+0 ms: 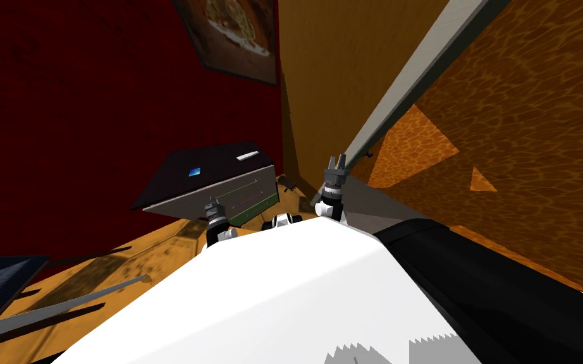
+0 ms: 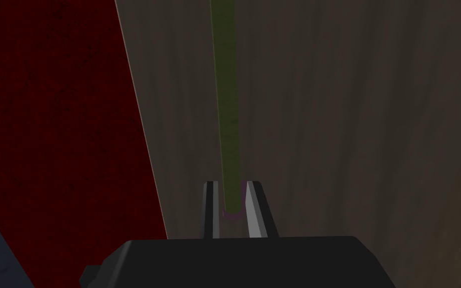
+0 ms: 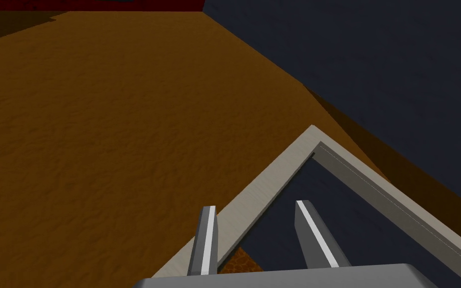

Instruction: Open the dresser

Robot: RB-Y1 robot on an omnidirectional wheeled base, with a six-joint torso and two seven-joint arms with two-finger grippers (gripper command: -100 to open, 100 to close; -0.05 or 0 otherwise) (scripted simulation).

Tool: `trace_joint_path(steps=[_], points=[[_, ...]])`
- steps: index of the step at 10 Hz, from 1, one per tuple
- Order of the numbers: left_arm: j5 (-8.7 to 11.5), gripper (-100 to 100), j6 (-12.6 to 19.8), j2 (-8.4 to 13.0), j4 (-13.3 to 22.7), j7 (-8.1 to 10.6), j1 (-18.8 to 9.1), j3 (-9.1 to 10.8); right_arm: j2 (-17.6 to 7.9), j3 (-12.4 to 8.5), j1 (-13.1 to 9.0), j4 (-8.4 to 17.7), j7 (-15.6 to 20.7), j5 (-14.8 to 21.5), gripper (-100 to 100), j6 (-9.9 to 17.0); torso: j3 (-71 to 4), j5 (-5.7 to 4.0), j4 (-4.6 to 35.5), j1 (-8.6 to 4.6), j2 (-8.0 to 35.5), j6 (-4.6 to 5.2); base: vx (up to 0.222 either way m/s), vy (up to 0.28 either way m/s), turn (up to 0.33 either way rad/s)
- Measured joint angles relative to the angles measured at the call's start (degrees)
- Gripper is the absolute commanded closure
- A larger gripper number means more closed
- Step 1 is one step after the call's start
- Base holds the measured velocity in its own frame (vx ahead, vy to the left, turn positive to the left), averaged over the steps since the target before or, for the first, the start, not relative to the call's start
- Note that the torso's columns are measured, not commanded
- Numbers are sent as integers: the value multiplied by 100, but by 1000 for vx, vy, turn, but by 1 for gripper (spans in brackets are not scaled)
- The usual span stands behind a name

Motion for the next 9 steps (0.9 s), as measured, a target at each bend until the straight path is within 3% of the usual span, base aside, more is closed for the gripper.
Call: trace_joint_path(steps=[9], points=[[7, 100, 70, -35, -271, 28, 296, -100, 0, 0, 0, 0, 0, 0, 0, 0, -6, 3, -5, 2, -8, 4, -151, -77, 9]])
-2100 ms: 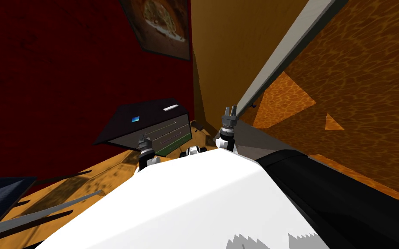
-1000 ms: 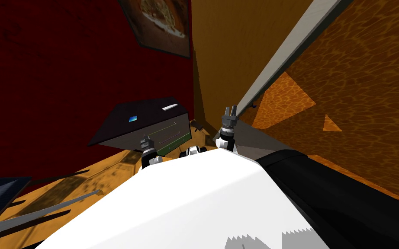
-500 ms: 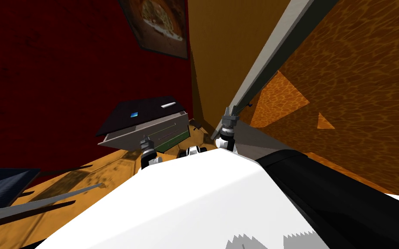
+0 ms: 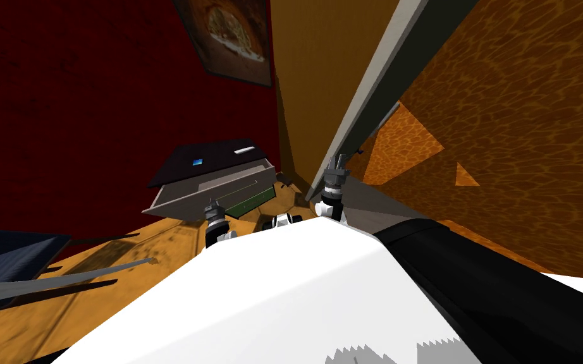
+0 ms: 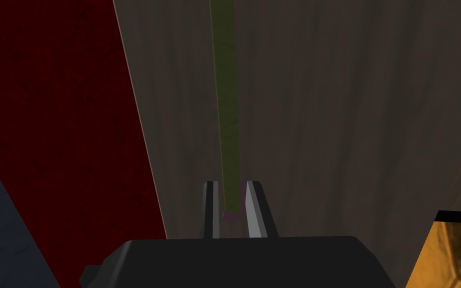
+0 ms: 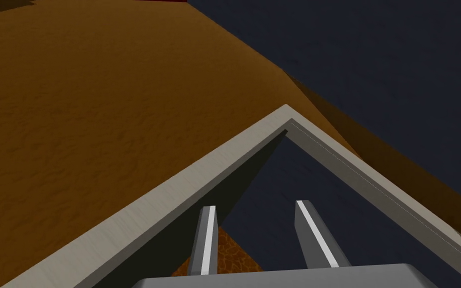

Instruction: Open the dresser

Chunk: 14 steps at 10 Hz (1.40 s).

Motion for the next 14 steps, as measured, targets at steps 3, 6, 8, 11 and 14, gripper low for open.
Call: trace_joint_path(steps=[3, 6, 8, 11, 14], points=[[26, -100, 101, 20, -253, 27, 138, -21, 0, 0, 1, 0, 0, 0, 0, 0, -24, 3, -9, 23, -46, -6, -86, -60, -5], [106, -100, 464, 80, -663, 64, 238, 53, -1, -1, 3, -1, 0, 0, 0, -1, -26, 18, -19, 34, -46, -2, 27, -1, -4], [154, -100, 665, 118, -907, 90, 309, 89, -1, -1, 3, 0, 0, 0, 0, -1, -6, 13, -9, 19, -16, -1, 1, -13, -12], [221, -100, 1015, 152, -1230, 117, 407, 134, -1, -1, 2, 0, 0, 0, 0, 0, -1, -16, 13, -6, 1, -5, -2, -15, -3], [232, 0, 1120, 149, -1273, 120, 437, 138, -1, -1, 2, 0, 0, 0, 0, 0, -4, -5, 4, 2, -7, -2, 0, 0, 0]])
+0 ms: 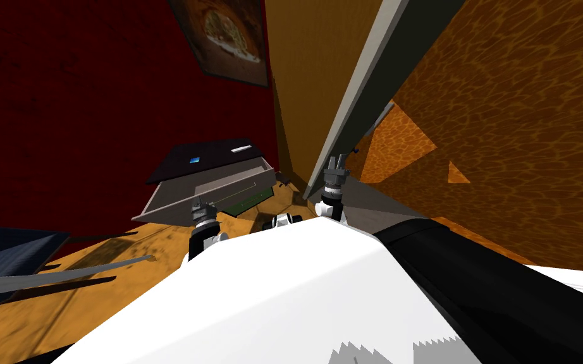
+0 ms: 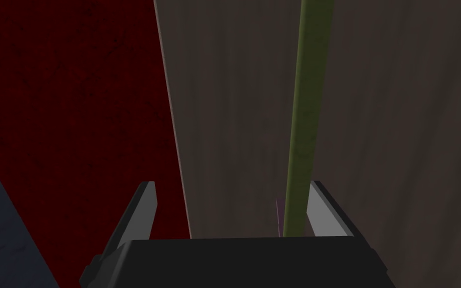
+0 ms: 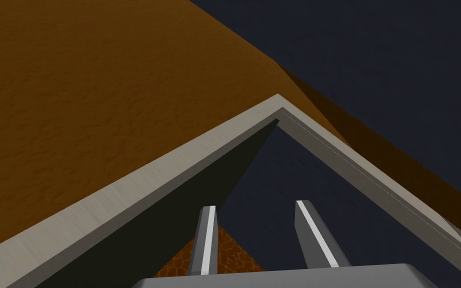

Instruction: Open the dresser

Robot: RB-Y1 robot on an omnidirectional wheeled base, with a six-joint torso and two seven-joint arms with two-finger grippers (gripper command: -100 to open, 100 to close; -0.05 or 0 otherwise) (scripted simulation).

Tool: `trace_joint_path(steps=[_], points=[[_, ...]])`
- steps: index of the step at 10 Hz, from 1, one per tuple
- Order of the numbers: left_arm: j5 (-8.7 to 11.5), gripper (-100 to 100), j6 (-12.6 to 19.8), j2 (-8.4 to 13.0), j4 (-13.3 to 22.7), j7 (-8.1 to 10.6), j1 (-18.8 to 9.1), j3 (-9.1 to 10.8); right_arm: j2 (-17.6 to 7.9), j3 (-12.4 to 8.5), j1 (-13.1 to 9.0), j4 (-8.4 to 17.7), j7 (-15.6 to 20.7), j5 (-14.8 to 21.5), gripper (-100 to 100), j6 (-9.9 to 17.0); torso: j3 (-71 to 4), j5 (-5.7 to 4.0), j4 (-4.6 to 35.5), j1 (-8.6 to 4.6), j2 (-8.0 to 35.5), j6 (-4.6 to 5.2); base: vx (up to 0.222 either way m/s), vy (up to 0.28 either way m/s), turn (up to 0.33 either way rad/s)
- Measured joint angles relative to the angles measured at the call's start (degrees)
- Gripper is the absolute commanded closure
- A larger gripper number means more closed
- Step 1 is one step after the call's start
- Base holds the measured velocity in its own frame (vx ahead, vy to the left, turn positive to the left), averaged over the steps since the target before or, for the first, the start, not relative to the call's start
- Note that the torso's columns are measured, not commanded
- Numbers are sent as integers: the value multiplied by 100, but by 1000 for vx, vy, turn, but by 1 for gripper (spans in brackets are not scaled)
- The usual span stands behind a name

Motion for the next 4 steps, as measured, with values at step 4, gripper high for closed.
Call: trace_joint_path(steps=[4], points=[[1, 0, 24, -7, 26, 1, 16, -6, 0, 0, 0, 0, 0, 0, 0, 0, -8, 14, -13, 15, -16, 1, 0, 0, 0]])
